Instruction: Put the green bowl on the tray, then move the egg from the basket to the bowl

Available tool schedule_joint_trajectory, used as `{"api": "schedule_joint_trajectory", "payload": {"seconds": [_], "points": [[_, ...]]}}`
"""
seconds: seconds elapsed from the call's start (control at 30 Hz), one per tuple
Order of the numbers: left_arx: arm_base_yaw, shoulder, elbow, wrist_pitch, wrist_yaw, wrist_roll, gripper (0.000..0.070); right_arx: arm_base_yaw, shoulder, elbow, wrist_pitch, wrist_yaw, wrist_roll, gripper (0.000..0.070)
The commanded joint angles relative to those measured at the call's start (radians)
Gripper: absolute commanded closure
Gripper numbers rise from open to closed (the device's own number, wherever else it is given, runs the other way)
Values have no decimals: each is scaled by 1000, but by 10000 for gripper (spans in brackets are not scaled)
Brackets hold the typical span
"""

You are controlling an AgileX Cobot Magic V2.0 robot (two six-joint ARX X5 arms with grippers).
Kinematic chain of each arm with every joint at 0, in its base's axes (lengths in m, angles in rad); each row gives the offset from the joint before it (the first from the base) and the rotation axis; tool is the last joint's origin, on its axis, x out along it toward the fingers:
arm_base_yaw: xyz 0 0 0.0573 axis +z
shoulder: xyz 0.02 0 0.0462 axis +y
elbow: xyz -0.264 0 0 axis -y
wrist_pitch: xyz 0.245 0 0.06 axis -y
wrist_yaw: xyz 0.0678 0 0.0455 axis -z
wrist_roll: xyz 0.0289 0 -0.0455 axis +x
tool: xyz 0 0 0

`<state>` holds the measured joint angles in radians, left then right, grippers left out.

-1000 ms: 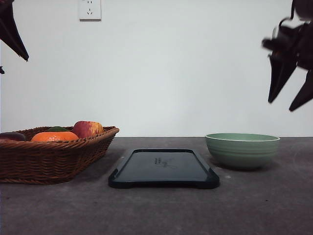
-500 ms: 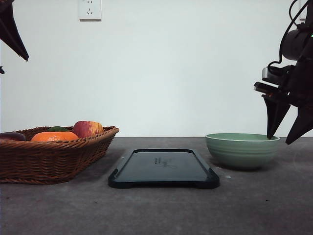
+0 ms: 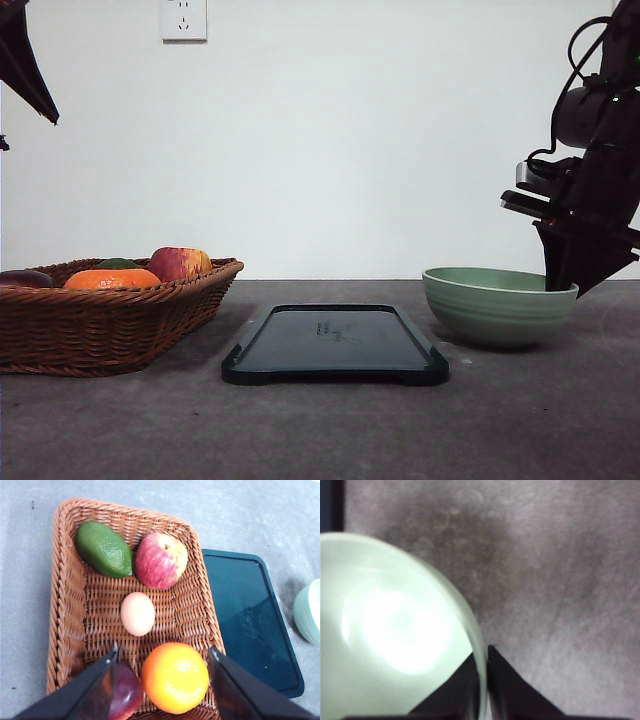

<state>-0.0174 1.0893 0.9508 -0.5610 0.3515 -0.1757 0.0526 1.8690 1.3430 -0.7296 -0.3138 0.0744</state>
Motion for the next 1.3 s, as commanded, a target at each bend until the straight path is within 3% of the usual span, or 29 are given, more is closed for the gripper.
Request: {"api": "schedule_joint_trajectory", "payload": {"seconds": [0.0, 0.27, 0.47, 0.87, 1.27], "points": [[-2, 9, 24, 8, 8, 7, 350, 4, 16, 48, -28, -3, -13, 700], [-2, 9, 24, 8, 8, 7, 350, 27, 16, 247, -265, 0, -39, 700], [-2, 9, 24, 8, 8, 7, 350, 100, 16, 384, -371, 0, -37, 700], [-2, 9, 24, 8, 8, 7, 350, 314, 73, 515, -318, 27, -29, 700], [-2, 9, 24, 8, 8, 7, 350, 386, 245, 571, -290, 54, -24, 700]]}}
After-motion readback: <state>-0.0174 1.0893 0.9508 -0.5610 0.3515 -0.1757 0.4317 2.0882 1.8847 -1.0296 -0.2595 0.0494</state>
